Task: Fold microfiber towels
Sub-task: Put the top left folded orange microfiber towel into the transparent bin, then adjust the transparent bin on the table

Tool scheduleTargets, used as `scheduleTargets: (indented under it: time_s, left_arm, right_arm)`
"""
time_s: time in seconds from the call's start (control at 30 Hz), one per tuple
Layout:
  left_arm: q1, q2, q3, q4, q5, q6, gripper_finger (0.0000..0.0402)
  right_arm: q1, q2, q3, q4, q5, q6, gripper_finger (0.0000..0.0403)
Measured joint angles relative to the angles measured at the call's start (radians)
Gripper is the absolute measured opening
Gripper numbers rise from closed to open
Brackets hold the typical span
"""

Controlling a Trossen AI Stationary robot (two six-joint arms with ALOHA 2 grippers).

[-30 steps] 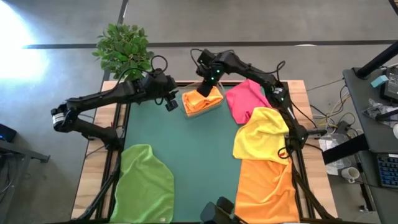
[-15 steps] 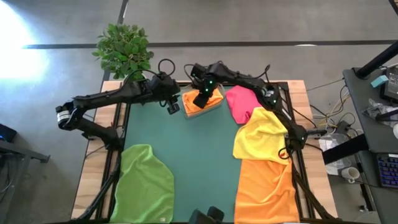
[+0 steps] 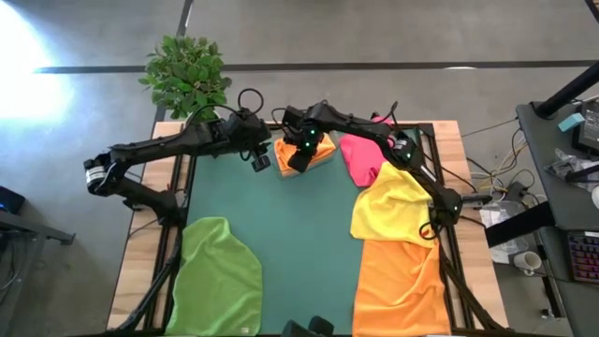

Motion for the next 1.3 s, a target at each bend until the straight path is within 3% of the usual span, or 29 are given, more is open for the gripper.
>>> scheduleTargets:
  time_s: [0.23,0.47,0.87,1.17,1.3]
  left_arm:
    - [0.0,0.0,0.0,-0.017,0.003,-0.045,0.0118]
    - [0.0,0.0,-0.056,-0.005,0.055,-0.1,0.0118]
    - [-0.002,0.0,-0.213,0.065,0.076,-0.21,0.0118]
    - [-0.002,0.047,-0.294,0.176,0.099,-0.289,0.0118]
    - [-0.002,0.092,-0.294,0.221,0.064,-0.287,0.0118]
  right_arm:
    - [-0.019,-0.097,0.0,-0.006,0.081,-0.015,0.0009]
    - [-0.079,-0.193,0.0,-0.025,0.262,-0.013,0.0009]
    - [-0.229,-0.232,-0.01,-0.107,0.355,0.052,0.0009]
    - [-0.274,-0.231,-0.157,-0.109,0.355,0.102,0.0009]
    - [-0.268,-0.231,-0.225,-0.108,0.352,0.102,0.0009]
